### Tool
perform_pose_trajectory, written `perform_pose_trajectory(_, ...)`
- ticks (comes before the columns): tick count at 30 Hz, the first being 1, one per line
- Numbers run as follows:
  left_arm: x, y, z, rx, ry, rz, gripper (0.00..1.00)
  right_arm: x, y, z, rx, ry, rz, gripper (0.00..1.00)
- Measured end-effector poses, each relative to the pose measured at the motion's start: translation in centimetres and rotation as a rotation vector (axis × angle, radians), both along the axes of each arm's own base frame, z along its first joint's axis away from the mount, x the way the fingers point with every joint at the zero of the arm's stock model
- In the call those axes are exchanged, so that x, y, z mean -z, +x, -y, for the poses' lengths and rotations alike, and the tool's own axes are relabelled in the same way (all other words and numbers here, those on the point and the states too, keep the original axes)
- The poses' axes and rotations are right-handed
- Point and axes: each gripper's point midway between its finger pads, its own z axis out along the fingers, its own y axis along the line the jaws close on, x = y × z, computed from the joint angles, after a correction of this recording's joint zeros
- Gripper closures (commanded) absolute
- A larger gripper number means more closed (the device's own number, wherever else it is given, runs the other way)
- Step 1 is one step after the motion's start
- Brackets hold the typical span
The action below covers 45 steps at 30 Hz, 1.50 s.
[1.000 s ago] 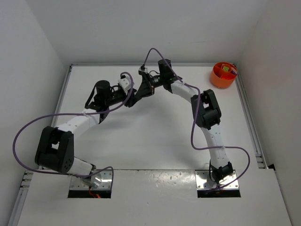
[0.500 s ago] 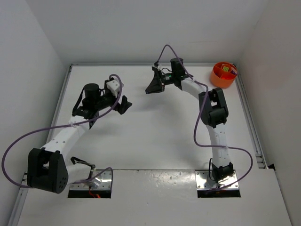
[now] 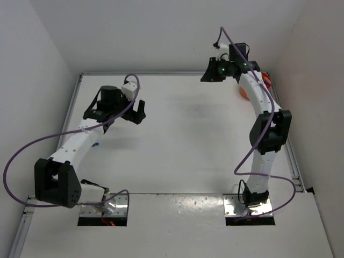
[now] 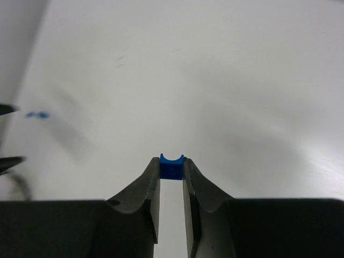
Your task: Sort the legos into containers by color
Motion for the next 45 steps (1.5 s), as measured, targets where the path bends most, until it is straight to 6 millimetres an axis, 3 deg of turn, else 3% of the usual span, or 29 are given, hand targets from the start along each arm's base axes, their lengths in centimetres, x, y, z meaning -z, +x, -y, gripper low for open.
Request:
perform_pose_trajectory(6, -1.8, 3.3, 0.1, -0.056, 0.036, -0.003, 0.0, -1.4, 5.1, 11.6, 0.273, -0.31, 0.153, 1.0)
perform_pose_trajectory(11, -0.5, 2.9, -0.5, -0.083, 0.069, -0.054, 0.0, -1.7, 8.1, 20.0, 0.438, -0.475, 0.187, 1.0)
perform_pose_trajectory(13, -0.2, 2.9, -0.7, -0.095, 0.082, -0.063, 0.0, -0.6, 8.3, 21.9, 0.471, -0.527, 0.166, 1.0)
perform_pose_trajectory(24, -0.3, 4.0, -1.0, -0.149, 0.081, -0.08, 0.0, 6.7, 9.2, 25.3, 0.511, -0.718, 0.04, 1.0)
perform_pose_trajectory(28, -0.2, 4.1, -1.0, -0.158, 0.075, -0.088, 0.0, 7.2, 9.4, 26.1, 0.53, -0.756, 0.034, 1.0)
perform_pose_trajectory(37, 0.6, 4.3, -0.9, -0.165, 0.075, -0.114, 0.0, 6.0, 10.4, 27.5, 0.576, -0.823, 0.083, 1.0)
perform_pose_trajectory(44, 0.0, 4.7, -0.8, -0.173, 0.062, -0.114, 0.0, 7.7, 10.6, 28.2, 0.572, -0.846, 0.062, 0.94)
perform_pose_trajectory(45, 0.0, 4.7, -0.8, -0.174, 0.061, -0.114, 0.0, 7.9, 10.6, 28.2, 0.571, -0.85, 0.058, 0.89)
